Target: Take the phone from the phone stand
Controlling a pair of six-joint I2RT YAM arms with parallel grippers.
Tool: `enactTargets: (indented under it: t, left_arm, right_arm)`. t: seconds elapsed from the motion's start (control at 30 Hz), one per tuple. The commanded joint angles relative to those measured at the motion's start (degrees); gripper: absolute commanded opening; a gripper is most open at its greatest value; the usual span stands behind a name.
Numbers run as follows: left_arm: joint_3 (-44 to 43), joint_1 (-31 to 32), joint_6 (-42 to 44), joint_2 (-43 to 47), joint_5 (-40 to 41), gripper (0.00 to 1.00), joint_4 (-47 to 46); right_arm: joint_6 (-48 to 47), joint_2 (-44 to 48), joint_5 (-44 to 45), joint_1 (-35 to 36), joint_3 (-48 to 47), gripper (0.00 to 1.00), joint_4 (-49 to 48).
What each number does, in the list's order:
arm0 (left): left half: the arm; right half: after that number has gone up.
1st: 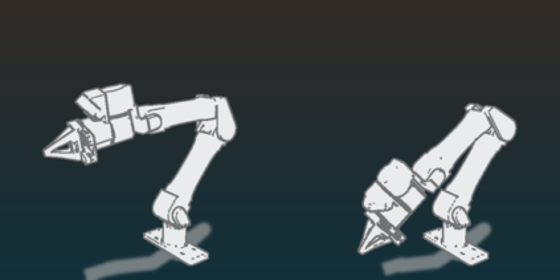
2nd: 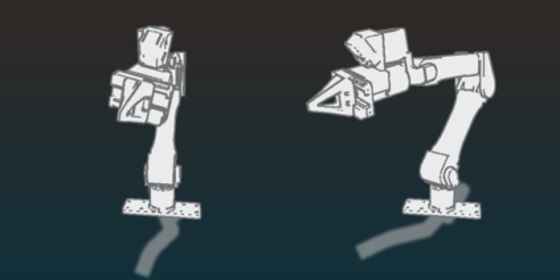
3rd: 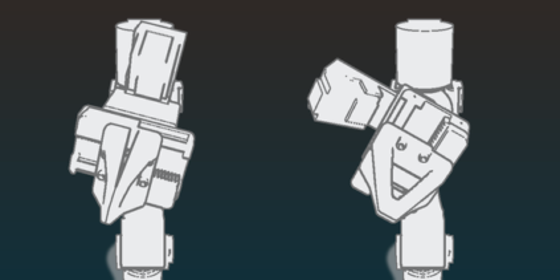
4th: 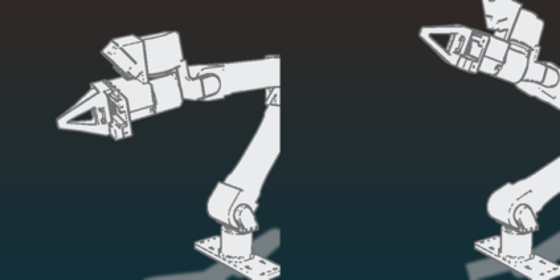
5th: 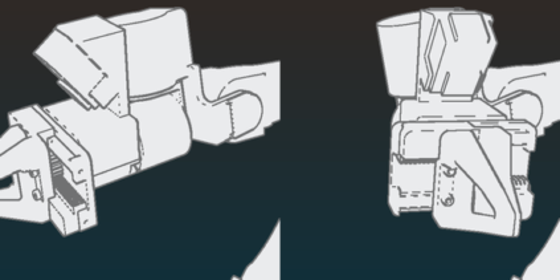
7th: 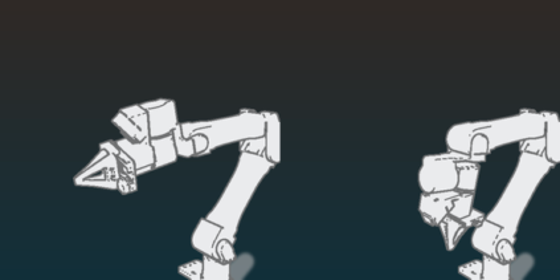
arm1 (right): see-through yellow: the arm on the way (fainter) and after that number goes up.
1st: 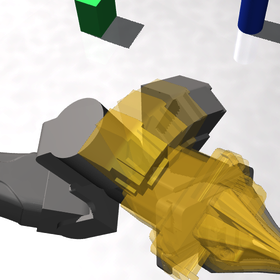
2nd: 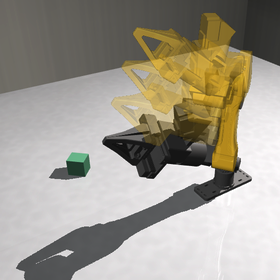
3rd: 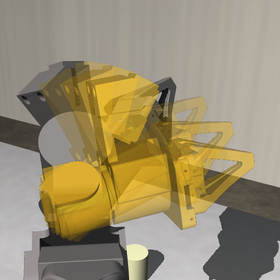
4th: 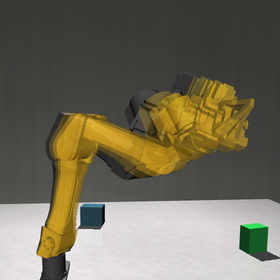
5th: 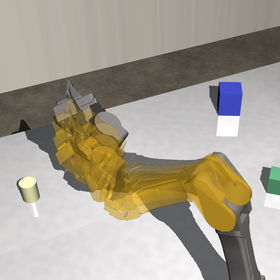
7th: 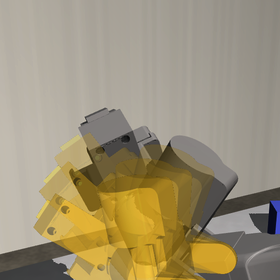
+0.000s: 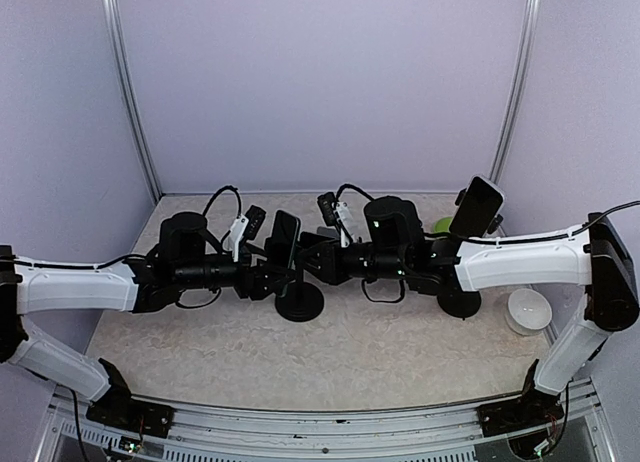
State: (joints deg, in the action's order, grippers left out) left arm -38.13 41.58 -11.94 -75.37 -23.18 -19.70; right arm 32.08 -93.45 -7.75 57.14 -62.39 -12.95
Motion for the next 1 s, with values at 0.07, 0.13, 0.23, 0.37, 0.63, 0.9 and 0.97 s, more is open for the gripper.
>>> enactTargets:
  t: [0.07, 0.13, 0.23, 0.37, 0.63, 0.9, 0.97]
  left_arm:
    - [-3.9, 4.2, -1.1, 1.1, 2.6, 0.38, -4.4]
    - [-4.1, 4.7, -1.7, 1.4, 1.8, 0.38, -4.6]
    - [-4.2, 4.8, -1.8, 2.2, 0.4, 0.38, -4.1]
    - [-4.4, 4.8, -1.8, 4.1, 0.7, 0.38, -2.2]
    - [-5.1, -0.2, -2.5, 10.4, 6.3, 0.38, 4.5]
    - [-13.2, -14.5, 1.9, 11.5, 10.7, 0.44, 24.4]
    - [-14.8, -18.5, 3.7, 10.4, 10.3, 0.45, 27.8]
  right_arm:
    - [-0.4, -1.2, 2.1, -0.8, -2.7, 0.00, 1.0]
    - [-0.6, -1.7, 1.9, -0.9, -3.2, 0.00, 1.1]
    - [-0.5, -2.2, 2.0, -0.9, -3.5, 0.00, 0.8]
    - [-0.4, -2.4, 2.7, -0.8, -3.5, 0.00, 1.0]
    - [-0.6, -2.0, 3.0, -0.8, -3.5, 0.00, 1.2]
    - [-1.5, -1.6, 1.7, -0.8, -3.5, 0.00, 1.0]
    - [-1.9, -1.5, 1.6, -0.8, -3.6, 0.00, 1.4]
